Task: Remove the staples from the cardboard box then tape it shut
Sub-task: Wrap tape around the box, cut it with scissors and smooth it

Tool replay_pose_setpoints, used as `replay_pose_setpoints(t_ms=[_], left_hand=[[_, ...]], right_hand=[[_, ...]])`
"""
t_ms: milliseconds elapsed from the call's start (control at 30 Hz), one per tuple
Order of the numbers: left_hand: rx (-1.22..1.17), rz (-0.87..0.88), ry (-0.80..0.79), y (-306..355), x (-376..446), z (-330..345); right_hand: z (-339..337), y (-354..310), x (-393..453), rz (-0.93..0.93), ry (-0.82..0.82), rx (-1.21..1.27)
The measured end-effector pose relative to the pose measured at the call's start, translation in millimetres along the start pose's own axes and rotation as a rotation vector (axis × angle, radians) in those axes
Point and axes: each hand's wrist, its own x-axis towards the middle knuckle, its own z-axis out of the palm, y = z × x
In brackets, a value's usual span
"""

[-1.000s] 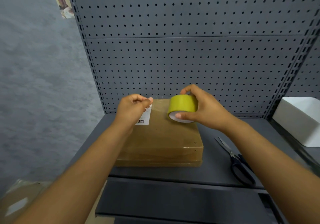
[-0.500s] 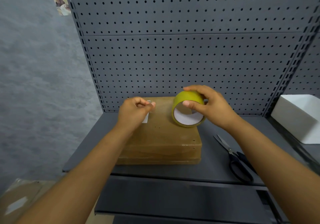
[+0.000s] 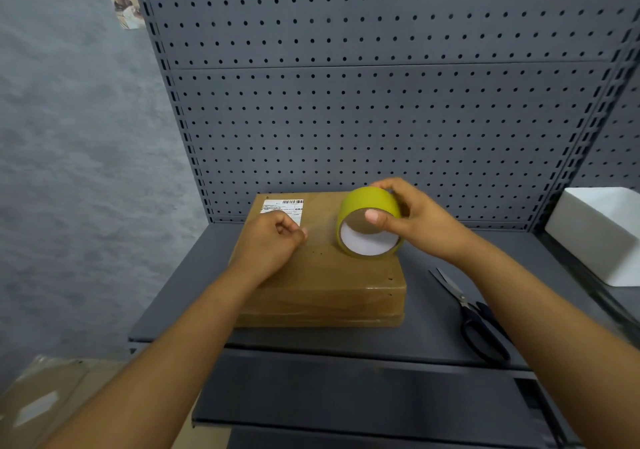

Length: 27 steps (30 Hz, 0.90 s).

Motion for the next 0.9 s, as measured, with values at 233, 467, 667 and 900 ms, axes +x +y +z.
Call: replay_pose_setpoints(t_ms=[233,467,667,900], left_hand=[[-0.04,-0.025,-0.011,0.1,1.8,-2.0],[-0.016,-0.013,-0.016,-4.6,2.1,2.5],[0.052,0.037,-0.028,-7.8,-0.7,3.2],[0.071,0.084,-0.032,-12.1,-4.1,3.9]], right_hand=[[-7.1,25.1,-12.3,0.05,-0.034,0.209],[-2.5,17.0,-10.2,-0.042,0.039,0.125],[1.7,7.0,-3.6,-0.086,0.01,-0.125],[-1.6,5.7,0.0,-0.117,0.004,-0.235]])
